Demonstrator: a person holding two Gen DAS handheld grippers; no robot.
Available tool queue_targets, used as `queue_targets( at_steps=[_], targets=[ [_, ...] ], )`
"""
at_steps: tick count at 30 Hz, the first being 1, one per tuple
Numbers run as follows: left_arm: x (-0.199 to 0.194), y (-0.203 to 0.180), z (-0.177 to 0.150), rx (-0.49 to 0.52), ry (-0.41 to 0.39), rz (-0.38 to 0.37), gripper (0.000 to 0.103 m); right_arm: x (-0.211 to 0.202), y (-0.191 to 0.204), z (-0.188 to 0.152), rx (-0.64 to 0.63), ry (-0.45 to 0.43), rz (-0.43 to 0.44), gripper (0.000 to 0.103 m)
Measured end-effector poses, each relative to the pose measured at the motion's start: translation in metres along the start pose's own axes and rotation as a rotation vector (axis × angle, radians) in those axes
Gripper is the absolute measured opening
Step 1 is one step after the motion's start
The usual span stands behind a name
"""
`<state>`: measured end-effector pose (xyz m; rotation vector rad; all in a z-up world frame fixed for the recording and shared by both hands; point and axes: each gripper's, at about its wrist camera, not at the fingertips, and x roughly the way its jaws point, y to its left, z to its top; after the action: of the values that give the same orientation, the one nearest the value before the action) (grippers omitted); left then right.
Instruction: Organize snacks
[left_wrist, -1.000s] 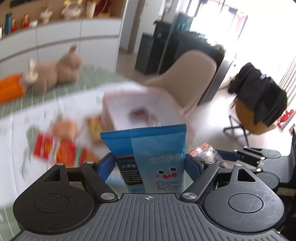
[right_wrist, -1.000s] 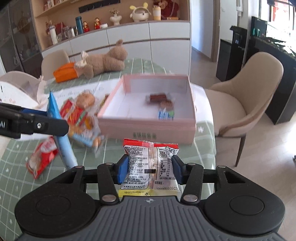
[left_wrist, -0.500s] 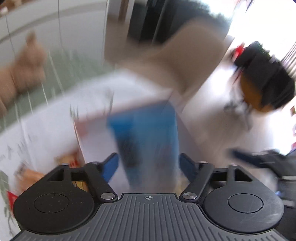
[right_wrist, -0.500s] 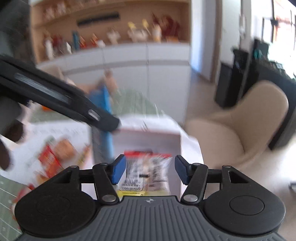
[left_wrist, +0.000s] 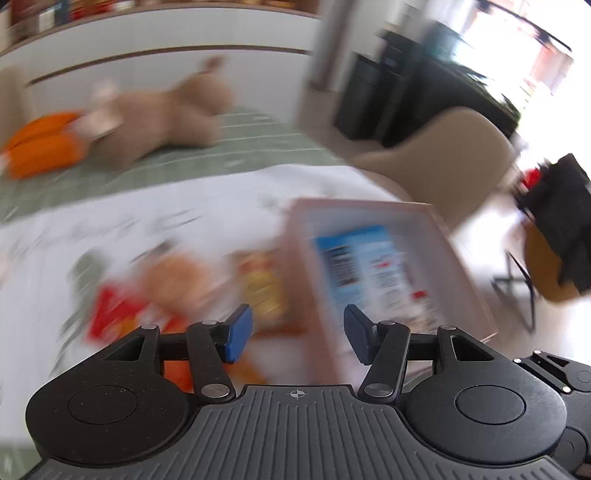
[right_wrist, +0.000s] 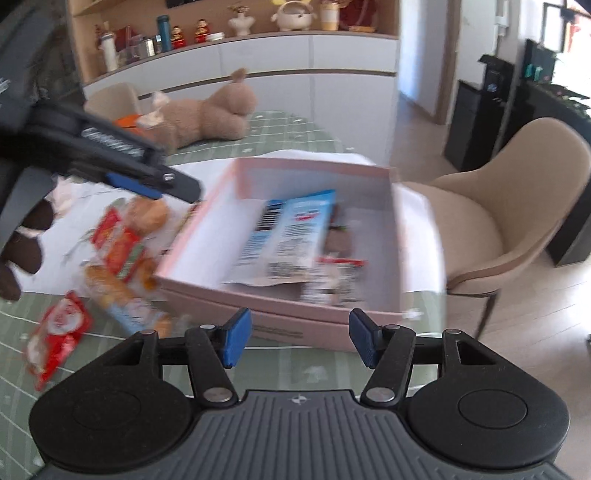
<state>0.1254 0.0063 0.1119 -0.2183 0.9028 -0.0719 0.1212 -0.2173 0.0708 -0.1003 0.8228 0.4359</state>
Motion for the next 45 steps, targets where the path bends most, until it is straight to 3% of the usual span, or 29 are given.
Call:
queue_targets(
  at_steps=[5, 8, 12, 14, 17, 20, 21, 24, 27, 29, 30, 33, 38, 41, 45],
  targets=[
    [-0.034, 0.067, -0.056, -0.135, -0.014, 0.107, 0.059, 0.025, 0.048, -0.001, -0.032, 0.034, 0.085, 0.058],
    [-0.050, 0.101, -0.084, -0.191, 0.018, 0.134, 0.059, 0.037, 0.084, -0.001, -0.071, 0.031, 0.087, 0.059],
    [-0.056, 0.131, -0.117, -0.227, 0.047, 0.113, 0.059, 0.050, 0.129, -0.002, -0.097, 0.086, 0.122, 0.062],
    [-0.058, 0.140, -0.127, -0.243, 0.046, 0.095, 0.059, 0.047, 0.151, 0.001, -0.134, 0.101, 0.176, 0.056],
    [-0.057, 0.148, -0.135, -0.256, 0.041, 0.048, 0.059, 0.042, 0.177, 0.014, -0.177, 0.074, 0.106, 0.054],
    [-0.060, 0.145, -0.139, -0.237, 0.021, -0.022, 0.059, 0.052, 0.187, 0.032, -0.180, 0.071, 0.006, 0.051],
    [-0.062, 0.144, -0.140, -0.229, 0.017, -0.034, 0.059, 0.061, 0.187, 0.039, -0.170, 0.082, -0.014, 0.045],
    [-0.065, 0.137, -0.143, -0.201, 0.008, -0.066, 0.059, 0.091, 0.184, 0.050, -0.171, 0.128, -0.055, 0.032],
    [-0.065, 0.135, -0.144, -0.197, 0.001, -0.062, 0.059, 0.117, 0.187, 0.050, -0.227, 0.131, -0.116, 0.026],
    [-0.064, 0.134, -0.144, -0.213, 0.005, -0.071, 0.059, 0.121, 0.181, 0.046, -0.205, 0.145, -0.117, 0.025],
    [-0.063, 0.133, -0.143, -0.207, 0.003, -0.092, 0.059, 0.120, 0.178, 0.045, -0.182, 0.170, -0.093, 0.021],
    [-0.060, 0.130, -0.139, -0.206, -0.008, -0.103, 0.059, 0.102, 0.170, 0.033, -0.125, 0.222, 0.006, 0.020],
    [-0.053, 0.127, -0.122, -0.234, -0.048, -0.145, 0.059, 0.067, 0.161, 0.000, -0.056, 0.295, 0.092, 0.020],
    [-0.043, 0.123, -0.103, -0.246, -0.081, -0.178, 0.059, 0.048, 0.156, -0.016, -0.045, 0.280, 0.074, 0.020],
    [-0.014, 0.106, -0.065, -0.184, -0.092, -0.219, 0.059, 0.036, 0.142, -0.027, -0.060, 0.228, -0.021, 0.027]
  ],
)
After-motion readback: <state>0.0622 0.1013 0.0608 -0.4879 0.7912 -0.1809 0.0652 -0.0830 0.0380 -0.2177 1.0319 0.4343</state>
